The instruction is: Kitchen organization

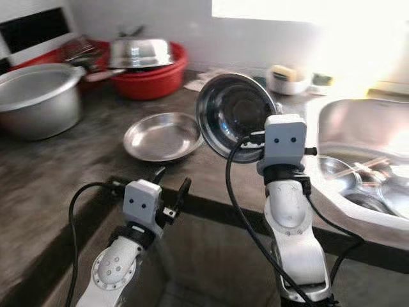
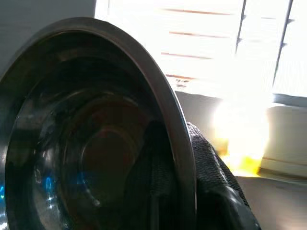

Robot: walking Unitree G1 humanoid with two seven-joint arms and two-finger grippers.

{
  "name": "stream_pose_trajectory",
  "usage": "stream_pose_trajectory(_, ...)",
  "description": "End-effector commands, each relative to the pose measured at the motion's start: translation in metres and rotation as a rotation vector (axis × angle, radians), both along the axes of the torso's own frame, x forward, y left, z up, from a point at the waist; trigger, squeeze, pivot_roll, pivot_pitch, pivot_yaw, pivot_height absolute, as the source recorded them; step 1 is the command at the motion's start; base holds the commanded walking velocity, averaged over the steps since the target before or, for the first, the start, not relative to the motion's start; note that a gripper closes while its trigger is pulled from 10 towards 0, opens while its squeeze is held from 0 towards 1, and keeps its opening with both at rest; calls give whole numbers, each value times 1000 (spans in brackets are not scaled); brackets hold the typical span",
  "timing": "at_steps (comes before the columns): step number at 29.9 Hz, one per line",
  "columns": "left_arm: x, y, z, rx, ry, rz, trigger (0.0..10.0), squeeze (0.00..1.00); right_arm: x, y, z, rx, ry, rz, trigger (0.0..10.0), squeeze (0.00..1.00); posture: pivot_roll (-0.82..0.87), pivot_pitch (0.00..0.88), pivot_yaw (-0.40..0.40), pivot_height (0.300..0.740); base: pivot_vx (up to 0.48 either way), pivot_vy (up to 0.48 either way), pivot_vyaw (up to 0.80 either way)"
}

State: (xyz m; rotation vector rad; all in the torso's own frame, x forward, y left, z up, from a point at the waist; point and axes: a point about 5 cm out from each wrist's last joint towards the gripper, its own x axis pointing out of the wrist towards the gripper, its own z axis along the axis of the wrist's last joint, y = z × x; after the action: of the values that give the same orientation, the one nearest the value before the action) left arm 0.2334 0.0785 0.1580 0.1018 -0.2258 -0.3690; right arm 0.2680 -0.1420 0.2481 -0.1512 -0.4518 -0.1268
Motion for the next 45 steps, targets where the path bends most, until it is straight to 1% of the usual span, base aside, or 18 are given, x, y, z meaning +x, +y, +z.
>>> stream_pose_trajectory(1, 1, 3, -2, 4, 7, 10, 10000, 0, -1, 4, 7, 5, -37, 15, 0, 0, 7, 55, -1, 740, 0, 0, -775)
stream_pose_trajectory(5, 0, 3, 0, 34, -9, 2, 10000, 0, 0, 5, 8, 5, -39, 15, 0, 0, 10, 55, -1, 740, 0, -94, -775)
stream_pose_trajectory(8, 0, 3, -1, 24, -1, 0, 10000, 0, 0, 5, 8, 5, -39, 15, 0, 0, 8, 55, 1, 740, 0, -411, -775)
stream_pose_trajectory(13, 1, 4, -2, 2, 15, 17, 10000, 0, 1, 4, 8, 2, -35, 14, 0, 0, 7, 56, 0, 740, 0, 0, -775)
stream_pose_trajectory(15, 1, 4, -2, 3, 14, 18, 10000, 0, 1, 4, 7, -9, -32, 10, 0, 0, 8, 55, -1, 740, 0, 0, -775)
stream_pose_trajectory(16, 1, 4, -2, 17, 10, 12, 10000, 0, 2, 4, 7, -24, -30, 6, 0, 0, 8, 55, -1, 740, 0, 0, -481)
stream_pose_trajectory(17, 1, 4, -2, 25, 4, 7, 10000, 0, 3, 5, 7, -31, -29, 6, 2902, 0, 10, 53, -6, 740, 0, 0, 0)
stream_pose_trajectory(18, 1, 4, -2, 30, 0, 10, 10000, 0, 4, 5, 6, -33, -25, 5, 10000, 0, 10, 53, -6, 740, 0, 0, 0)
stream_pose_trajectory(30, 0, 4, -3, 44, 0, 9, 10000, 0, 9, 4, 6, -26, -6, 19, 10000, 0, 9, 41, -6, 740, 41, -419, 0)
stream_pose_trajectory(37, 1, 5, -3, 53, -1, 8, 10000, 0, 11, 4, 5, 15, 14, 40, 10000, 0, 11, 33, -4, 740, 0, -419, 0)
stream_pose_trajectory(43, 1, 5, -4, 50, 6, 6, 10000, 0, 13, 5, 6, 13, 15, 53, 10000, 0, 12, 29, -3, 740, 287, -382, 0)
stream_pose_trajectory(45, 1, 4, -5, 56, 6, 1, 10000, 0, 17, 4, -1, 51, 64, 66, 10000, 0, 10, 24, -3, 740, 292, -377, 0)
